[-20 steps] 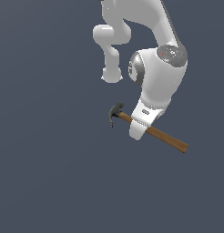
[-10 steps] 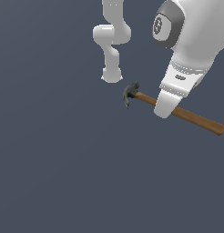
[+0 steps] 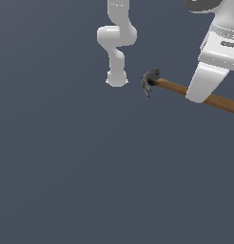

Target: Pick up the object and move it to a goal position.

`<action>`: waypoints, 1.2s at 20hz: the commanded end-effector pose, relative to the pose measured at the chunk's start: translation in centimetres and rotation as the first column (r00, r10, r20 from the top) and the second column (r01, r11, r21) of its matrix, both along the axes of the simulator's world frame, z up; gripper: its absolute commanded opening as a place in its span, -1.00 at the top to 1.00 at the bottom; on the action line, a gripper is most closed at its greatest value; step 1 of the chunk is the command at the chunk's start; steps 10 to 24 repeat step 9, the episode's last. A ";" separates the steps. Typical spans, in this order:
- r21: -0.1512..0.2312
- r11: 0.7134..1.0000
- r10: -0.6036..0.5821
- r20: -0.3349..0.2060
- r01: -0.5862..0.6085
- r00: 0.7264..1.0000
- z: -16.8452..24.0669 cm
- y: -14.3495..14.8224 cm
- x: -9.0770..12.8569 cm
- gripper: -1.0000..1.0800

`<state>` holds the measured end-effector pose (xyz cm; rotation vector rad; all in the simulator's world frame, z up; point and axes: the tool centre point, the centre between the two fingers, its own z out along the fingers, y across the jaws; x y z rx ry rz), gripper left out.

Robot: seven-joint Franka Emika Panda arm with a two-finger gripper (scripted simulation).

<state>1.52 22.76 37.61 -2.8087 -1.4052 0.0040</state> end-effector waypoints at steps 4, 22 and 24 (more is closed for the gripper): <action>0.000 1.000 -0.001 0.003 0.001 1.000 1.8 0.9 0.0 1.00; 0.000 1.000 -0.001 0.003 0.001 1.000 2.2 1.1 0.0 1.00; 0.000 1.000 -0.001 0.003 0.001 1.000 2.2 1.1 0.0 1.00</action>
